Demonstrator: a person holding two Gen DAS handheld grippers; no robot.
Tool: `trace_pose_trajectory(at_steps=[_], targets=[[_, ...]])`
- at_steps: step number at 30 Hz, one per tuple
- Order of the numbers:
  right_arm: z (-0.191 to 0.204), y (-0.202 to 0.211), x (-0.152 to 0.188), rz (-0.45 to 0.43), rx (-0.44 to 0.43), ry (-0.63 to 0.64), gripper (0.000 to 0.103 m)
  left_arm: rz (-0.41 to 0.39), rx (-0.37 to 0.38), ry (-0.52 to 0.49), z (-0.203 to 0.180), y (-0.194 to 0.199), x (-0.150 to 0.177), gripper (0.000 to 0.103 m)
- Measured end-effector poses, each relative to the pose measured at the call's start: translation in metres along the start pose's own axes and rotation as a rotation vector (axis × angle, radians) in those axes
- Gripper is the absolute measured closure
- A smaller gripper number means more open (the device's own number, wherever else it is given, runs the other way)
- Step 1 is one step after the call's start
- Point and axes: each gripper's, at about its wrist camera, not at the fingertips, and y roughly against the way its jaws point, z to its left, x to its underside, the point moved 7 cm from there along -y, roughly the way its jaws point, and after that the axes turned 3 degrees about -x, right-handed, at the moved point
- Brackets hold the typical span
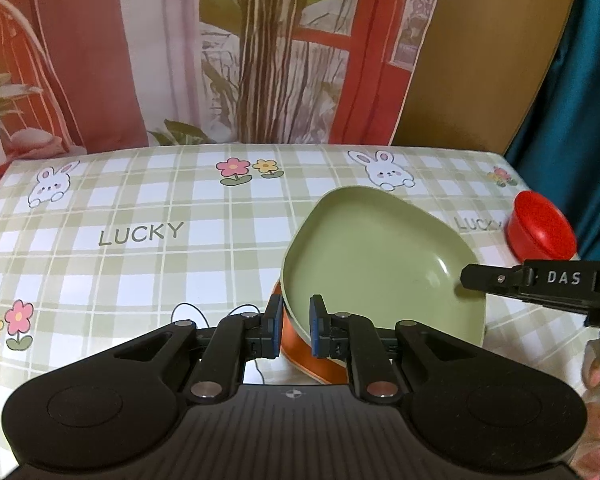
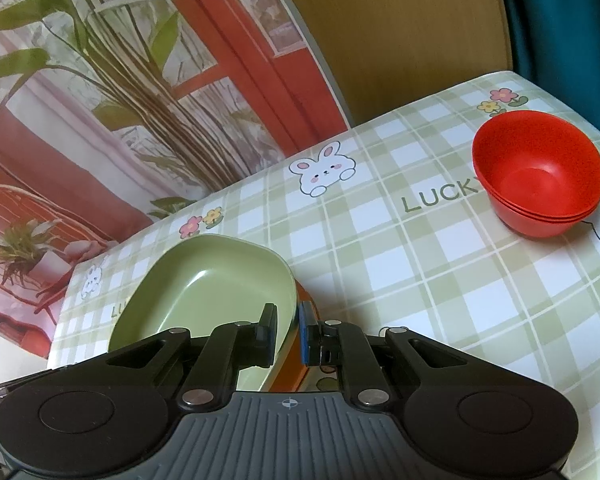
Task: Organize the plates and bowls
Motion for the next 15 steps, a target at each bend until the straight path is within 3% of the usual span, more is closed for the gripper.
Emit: trace_pose_trajectory(at_steps=[15], targets=[[-0.007, -0.013, 0.008, 0.029, 0.006, 0.007, 0.091, 0.034, -0.031, -0.033, 0.003, -0.020, 0.007, 0.088]])
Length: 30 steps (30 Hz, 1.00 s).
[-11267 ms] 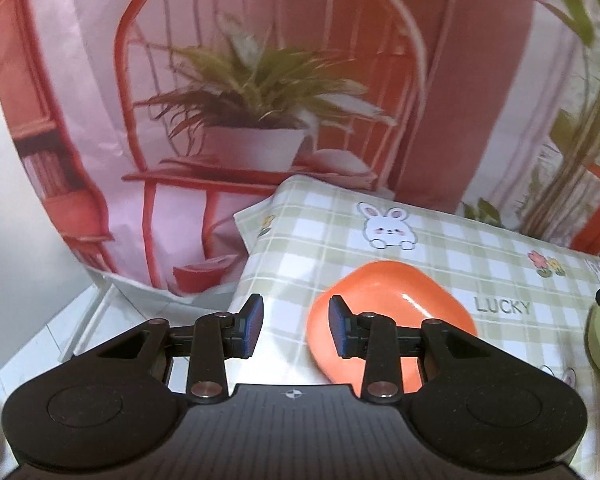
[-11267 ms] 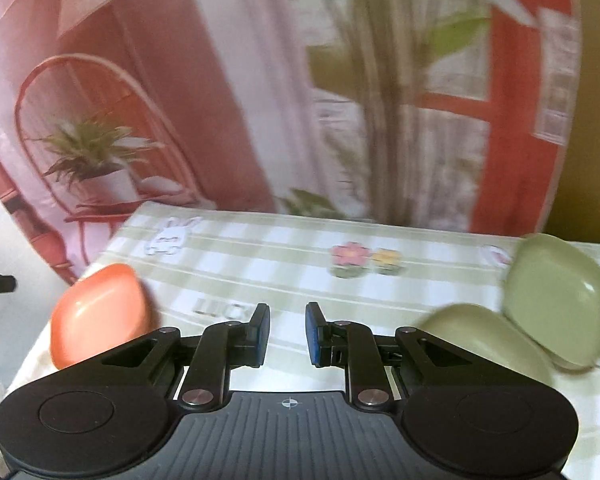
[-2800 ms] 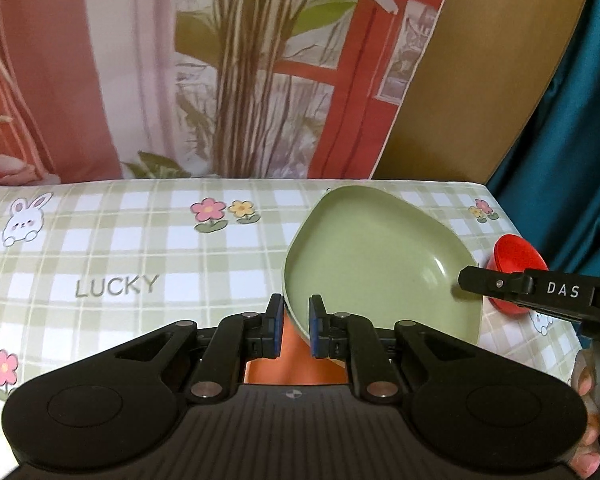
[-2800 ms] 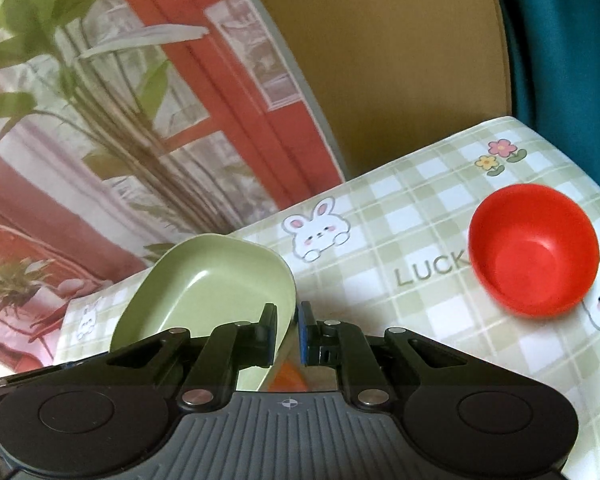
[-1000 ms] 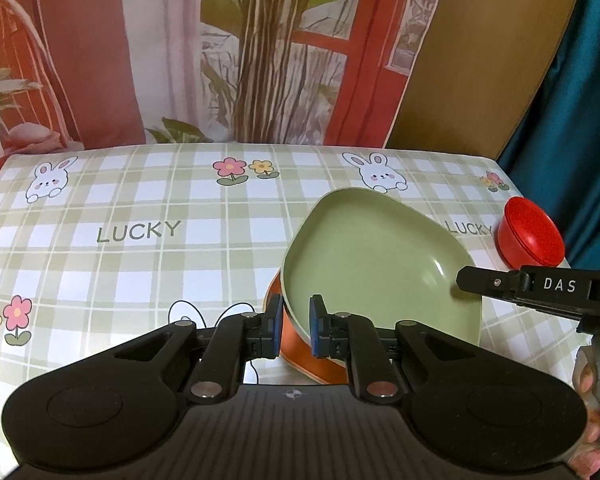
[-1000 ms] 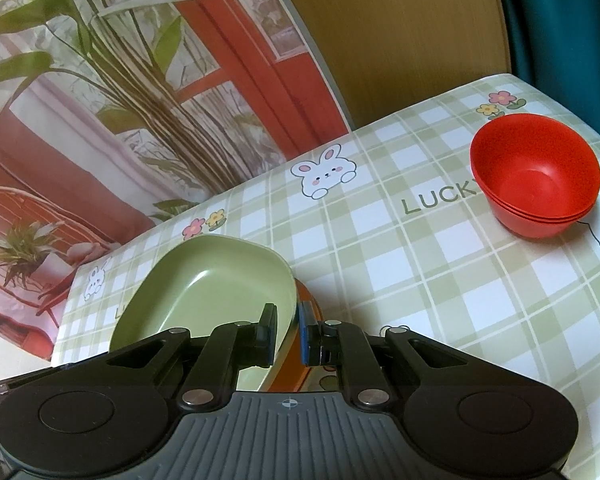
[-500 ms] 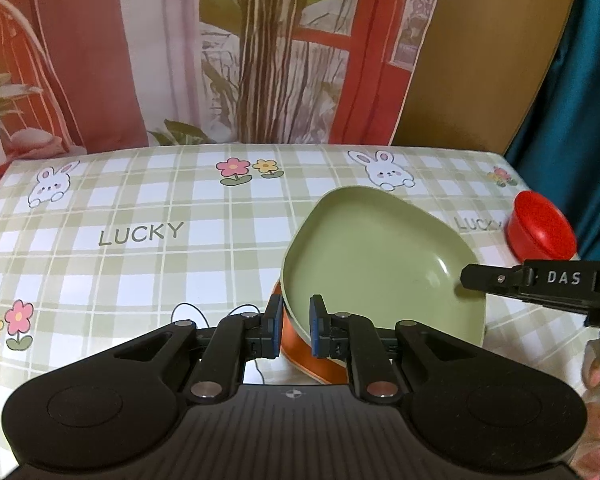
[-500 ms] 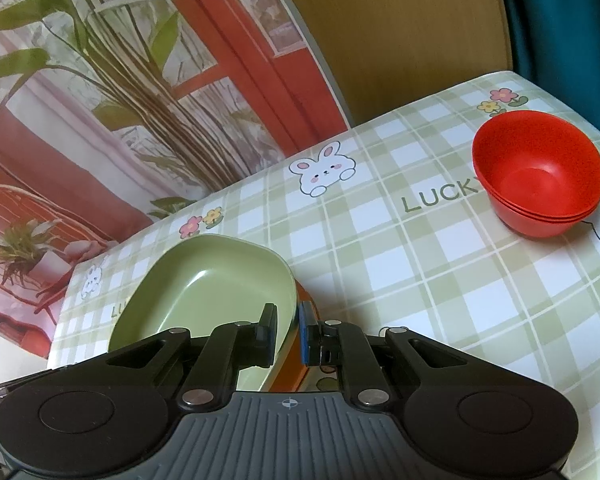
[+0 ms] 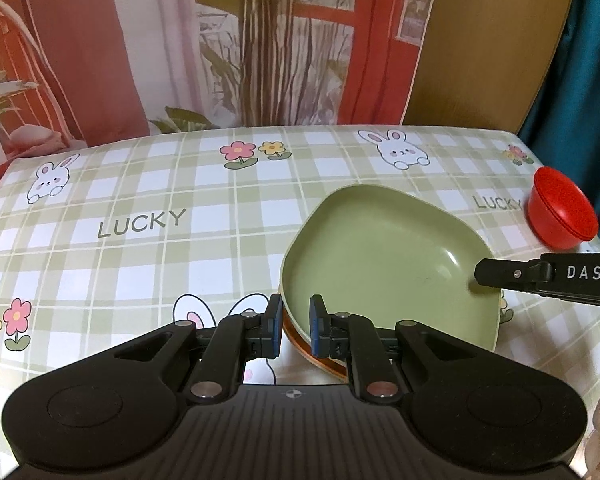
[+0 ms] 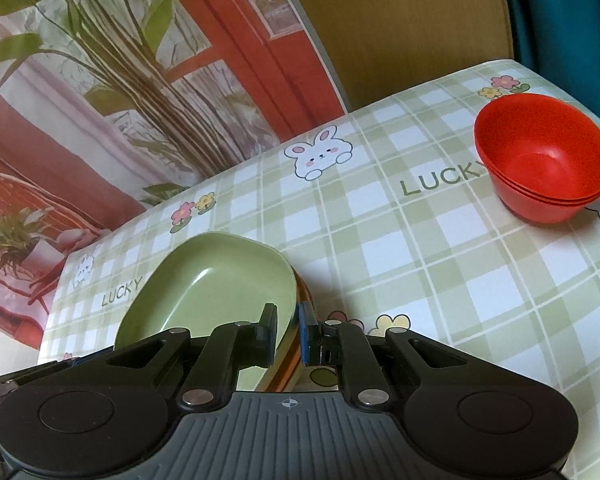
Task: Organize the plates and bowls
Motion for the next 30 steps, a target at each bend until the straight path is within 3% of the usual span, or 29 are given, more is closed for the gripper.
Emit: trace_pose_trajectory(at_steps=[10, 15, 30], targets=[[0.001, -0.001, 0.001, -0.008, -0.003, 0.015, 0.090, 0.004, -0.013, 0.001, 0.000, -0.006, 0.002, 0.088], [0.001, 0.001, 0.001, -0.003, -0.016, 0.006, 0.083, 0.011, -0.018, 0.007, 0.002, -0.007, 0.004, 0.088], [-0.015, 0.006, 0.012, 0.000, -0.020, -0.032, 0.077, 0.008, -0.008, 0.026, 0.003, -0.006, 0.005, 0.088]])
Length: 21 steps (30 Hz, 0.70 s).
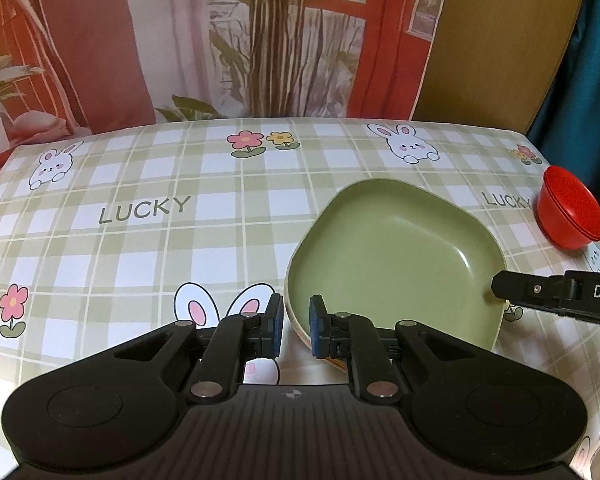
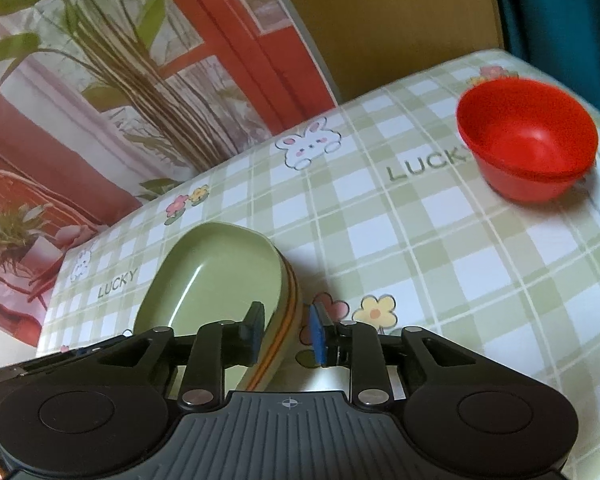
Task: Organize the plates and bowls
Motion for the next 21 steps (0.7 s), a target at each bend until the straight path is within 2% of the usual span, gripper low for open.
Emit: trace_pose_trajectory(at_steps=[13, 21], targets=[[-0.004, -0.005, 0.003, 0.006, -0.014, -0.043, 0.077, 0.004, 0.012, 0.015, 0.002, 0.000, -0.001, 0.088], [0.018, 0.010, -0.003, -0.053, -0.051, 0.052, 0.077, -0.045, 0.047, 0.058, -0.002, 0.020, -0.009, 0.088]])
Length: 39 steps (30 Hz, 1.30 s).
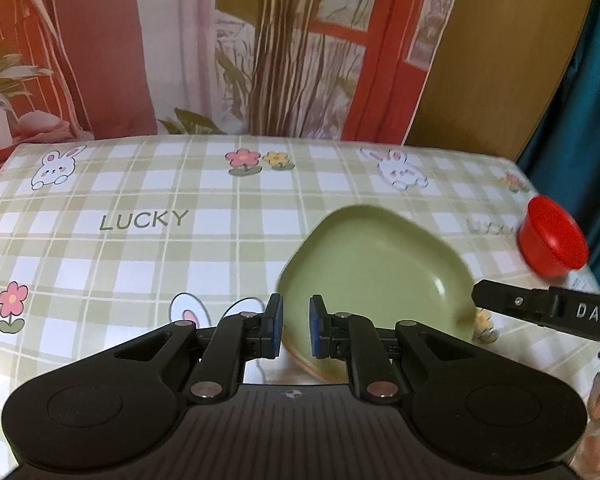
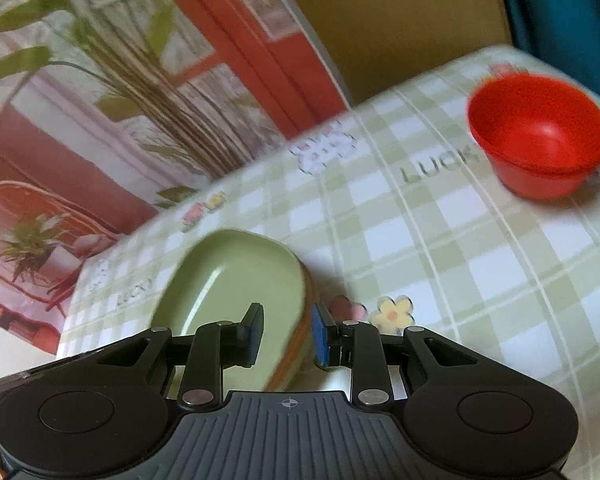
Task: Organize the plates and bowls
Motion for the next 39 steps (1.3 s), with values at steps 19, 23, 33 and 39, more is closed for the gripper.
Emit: trace_pose_trajectory(at_steps=[19, 23, 33, 39], targets=[[-0.007, 0.051, -0.041, -0.140, 0.061, 0.252, 0.077, -0.142, 0.052, -0.029, -0.054, 0.024, -0.025, 0.088], [-0.022, 0.058, -0.051, -0.153, 0.074, 0.257, 0.077, -0.144, 0.065, -0.047, -0.071, 0.021, -0.028, 0.088], [-0.065, 0.075, -0.072, -0.184, 0.121, 0.255, 0.078, -0.127, 0.102, -0.096, -0.110, 0.007, -0.031, 0.088], [-0.096, 0.084, -0.086, -0.212, 0.149, 0.247, 0.077, -0.103, 0.109, -0.099, -0.129, -0.006, -0.034, 0.087]])
